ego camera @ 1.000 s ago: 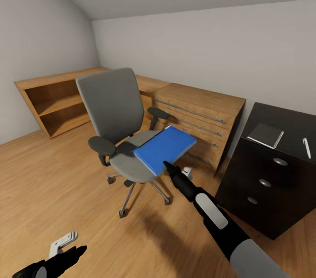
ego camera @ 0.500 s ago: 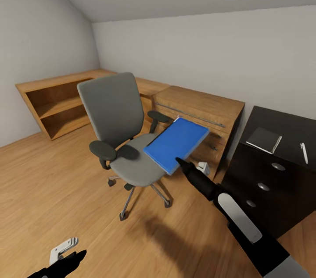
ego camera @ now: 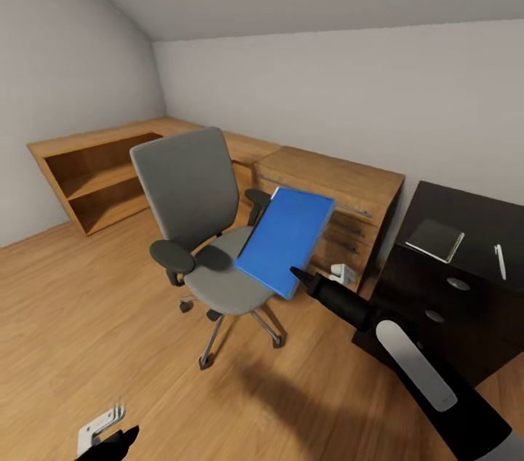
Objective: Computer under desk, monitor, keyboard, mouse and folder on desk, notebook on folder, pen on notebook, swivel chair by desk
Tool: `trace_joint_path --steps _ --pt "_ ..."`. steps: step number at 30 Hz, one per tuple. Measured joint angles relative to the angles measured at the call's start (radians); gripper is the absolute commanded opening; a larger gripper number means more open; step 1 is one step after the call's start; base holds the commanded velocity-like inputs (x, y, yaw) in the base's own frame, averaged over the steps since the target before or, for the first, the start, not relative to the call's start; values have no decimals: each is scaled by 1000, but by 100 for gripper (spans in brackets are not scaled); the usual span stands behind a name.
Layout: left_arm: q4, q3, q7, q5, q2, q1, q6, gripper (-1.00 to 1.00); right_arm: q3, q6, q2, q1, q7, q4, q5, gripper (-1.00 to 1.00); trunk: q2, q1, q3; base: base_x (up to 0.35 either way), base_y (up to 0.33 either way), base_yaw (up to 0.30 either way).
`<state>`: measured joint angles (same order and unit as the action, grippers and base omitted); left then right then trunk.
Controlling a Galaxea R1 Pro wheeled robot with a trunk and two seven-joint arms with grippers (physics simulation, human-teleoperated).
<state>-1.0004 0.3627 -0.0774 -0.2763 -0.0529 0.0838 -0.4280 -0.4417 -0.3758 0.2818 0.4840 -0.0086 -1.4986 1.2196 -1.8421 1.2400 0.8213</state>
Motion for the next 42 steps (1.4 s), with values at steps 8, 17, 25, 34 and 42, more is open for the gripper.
trace_joint_path --steps 8,17,25,34,42 --pt "47 -4 1 0 0 0 89 100 1 -3 0 -5 12 4 30 -100 56 -31 -25 0 0 0" --pt "96 -9 0 5 1 0 107 100 0 -6 37 -5 13 -31 81 -100 119 -65 -56 0 0 -75" --pt "284 -12 1 8 -5 0 299 100 -1 -2 37 -5 14 -54 74 -100 175 -96 -89 0 0 -205" --pt "344 -13 1 8 -6 0 320 100 -7 -1 35 -5 15 -61 51 -100 238 -130 -127 -108 0 -207" --pt "361 -14 1 8 -6 0 321 100 -5 -6 34 -6 161 -51 34 -100 294 -161 -156 -135 0 -64"
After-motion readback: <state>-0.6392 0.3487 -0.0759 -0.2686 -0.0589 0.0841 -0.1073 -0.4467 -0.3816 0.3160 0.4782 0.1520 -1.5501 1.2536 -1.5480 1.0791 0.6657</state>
